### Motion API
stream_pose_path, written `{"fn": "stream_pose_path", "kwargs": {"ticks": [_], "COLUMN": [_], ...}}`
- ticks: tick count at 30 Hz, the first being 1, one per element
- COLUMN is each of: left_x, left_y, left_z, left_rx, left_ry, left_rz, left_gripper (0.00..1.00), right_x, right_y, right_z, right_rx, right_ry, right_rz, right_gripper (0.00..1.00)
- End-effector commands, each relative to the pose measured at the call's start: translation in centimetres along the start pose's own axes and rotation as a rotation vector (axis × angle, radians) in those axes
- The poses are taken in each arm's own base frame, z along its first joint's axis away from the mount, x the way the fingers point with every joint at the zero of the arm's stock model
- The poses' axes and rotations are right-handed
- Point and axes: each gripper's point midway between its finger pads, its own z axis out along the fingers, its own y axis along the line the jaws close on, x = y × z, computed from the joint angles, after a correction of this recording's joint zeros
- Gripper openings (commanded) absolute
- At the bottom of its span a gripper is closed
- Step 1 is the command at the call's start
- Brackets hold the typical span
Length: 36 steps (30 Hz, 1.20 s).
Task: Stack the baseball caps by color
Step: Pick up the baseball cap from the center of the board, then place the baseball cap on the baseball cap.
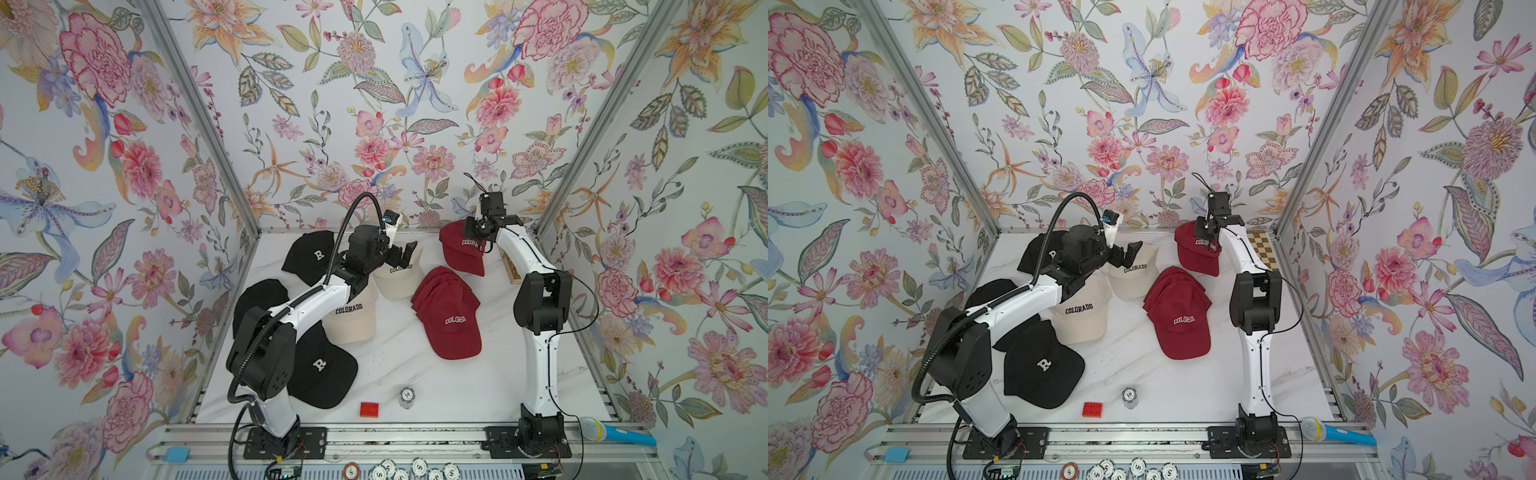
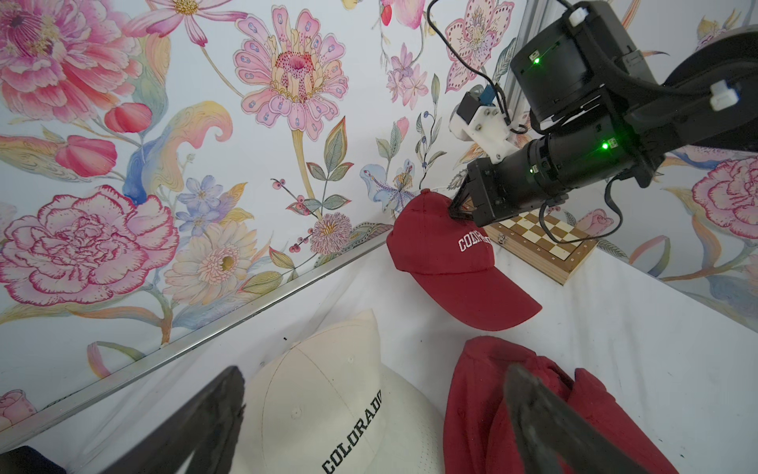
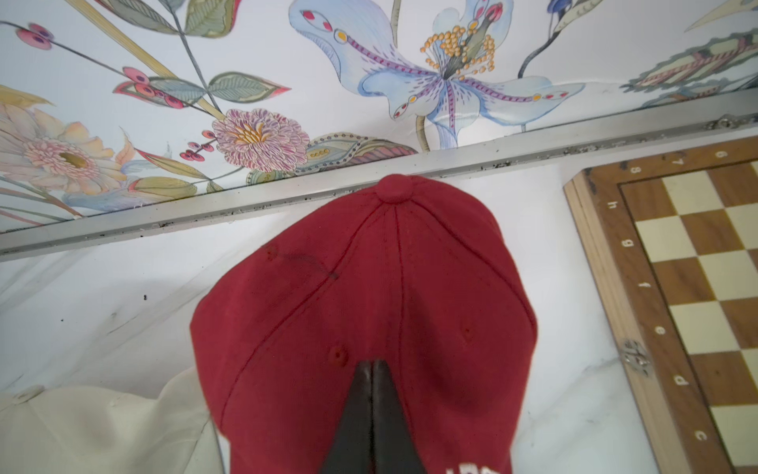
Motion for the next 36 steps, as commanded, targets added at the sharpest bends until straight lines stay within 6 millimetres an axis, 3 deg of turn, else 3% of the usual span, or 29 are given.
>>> {"fn": "stream_pose_path", "kwargs": {"ticks": [1,20,29,36], "left_x": [-1.0,-1.0,-1.2,-1.5], "left_y": [0.4,-0.6,-0.9,-0.7], "left_z": [0.4,-0.5,-2.2,-4.6], "left_rx": [0.002,0.052,0.065,0.043], "left_ry": [-0.034,-0.051,-0.08,-0.104], "left_rz": [-0.007,-0.001,-0.005,-0.035], "left_gripper": [1.0,1.0,1.0,1.0], "right_x": [-0.2,-0.9,-0.6,0.9], "right_y": [-0.6,-1.2,-0.2,1.0], "right_z": [-1.5,-8.3,-14.0,-18.9], "right_rx": [0.02,0.116,0.142,0.124], "right_ry": [0.001,-0.058,-0.111,-0.145], "right_rz": [-0.017,-0.118,-0.182,-0.236], "right_gripper": [0.0,0.0,0.0,0.0]}}
